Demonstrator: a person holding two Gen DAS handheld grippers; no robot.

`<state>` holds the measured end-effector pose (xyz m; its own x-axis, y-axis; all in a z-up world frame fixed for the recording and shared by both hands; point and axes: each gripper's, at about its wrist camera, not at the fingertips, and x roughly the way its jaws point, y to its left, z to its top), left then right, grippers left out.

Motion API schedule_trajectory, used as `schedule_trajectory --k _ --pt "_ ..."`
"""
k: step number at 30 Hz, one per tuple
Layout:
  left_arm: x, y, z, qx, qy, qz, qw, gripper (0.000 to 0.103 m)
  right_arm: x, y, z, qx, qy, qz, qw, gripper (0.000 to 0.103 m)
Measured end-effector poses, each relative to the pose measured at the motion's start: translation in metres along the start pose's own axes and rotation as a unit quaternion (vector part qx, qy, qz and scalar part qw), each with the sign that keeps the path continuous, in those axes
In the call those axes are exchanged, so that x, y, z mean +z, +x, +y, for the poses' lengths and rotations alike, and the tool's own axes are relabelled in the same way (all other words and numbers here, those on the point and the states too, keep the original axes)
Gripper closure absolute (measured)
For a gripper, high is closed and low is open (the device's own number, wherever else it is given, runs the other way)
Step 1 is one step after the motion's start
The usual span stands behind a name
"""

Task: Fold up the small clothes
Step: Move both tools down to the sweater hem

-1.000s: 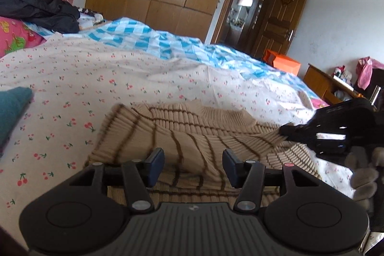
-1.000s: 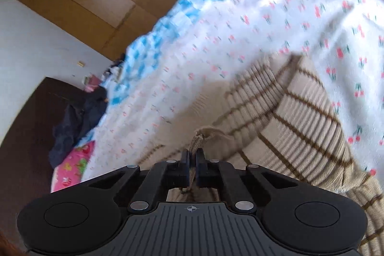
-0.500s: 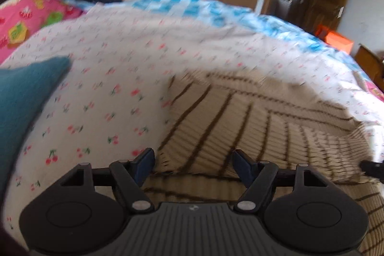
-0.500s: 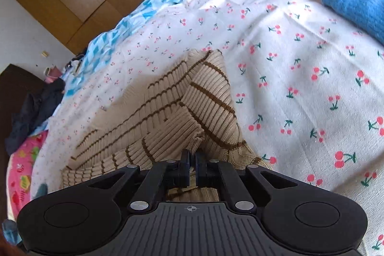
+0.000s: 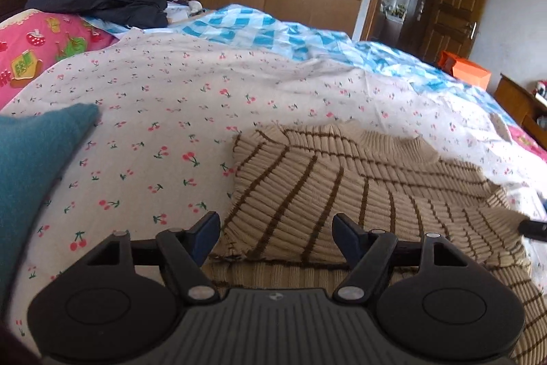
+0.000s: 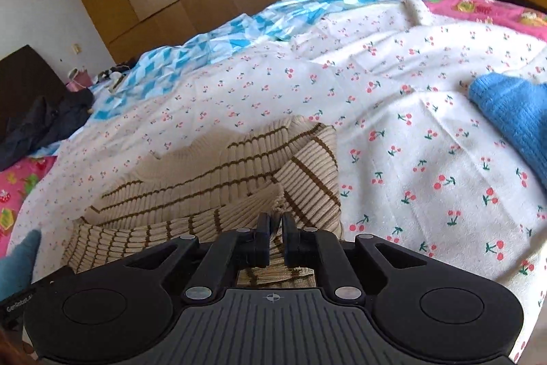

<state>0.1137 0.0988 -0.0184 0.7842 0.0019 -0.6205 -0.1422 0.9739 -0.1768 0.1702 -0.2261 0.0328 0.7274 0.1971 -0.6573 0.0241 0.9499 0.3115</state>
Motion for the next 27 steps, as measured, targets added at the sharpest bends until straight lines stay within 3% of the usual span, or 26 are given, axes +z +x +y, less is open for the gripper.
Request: schedule_trajectory --k 3,6,9,16,19,27 --pt "-0.002 0.009 -0.001 0.009 0.006 0.025 0.9996 0.026 -0.004 0.005 0.011 -0.004 -0.038 0.005 0.999 0.093" --pt "-0.003 0.011 0.0 0.009 0.004 0.028 0.9995 0.024 -0.01 0.026 0.003 -0.054 -0.04 0.037 0.997 0.091" --pt "-0.004 0.011 0.0 0.01 0.003 0.03 0.9995 0.024 -0.012 0.027 -0.012 -0.041 -0.004 0.043 0.998 0.091" --pt "-0.003 0.003 -0.001 0.001 0.002 0.008 1.0 0.024 -0.005 0.006 -0.008 -0.038 -0.012 0.006 0.999 0.091" --pt "-0.003 0.008 -0.002 0.006 0.006 0.019 0.9998 0.024 -0.004 0.009 -0.006 -0.033 -0.013 -0.002 0.999 0.091" --pt "-0.004 0.013 0.004 0.014 -0.01 0.027 0.9995 0.022 -0.01 0.042 -0.003 -0.038 -0.031 0.033 0.998 0.091"
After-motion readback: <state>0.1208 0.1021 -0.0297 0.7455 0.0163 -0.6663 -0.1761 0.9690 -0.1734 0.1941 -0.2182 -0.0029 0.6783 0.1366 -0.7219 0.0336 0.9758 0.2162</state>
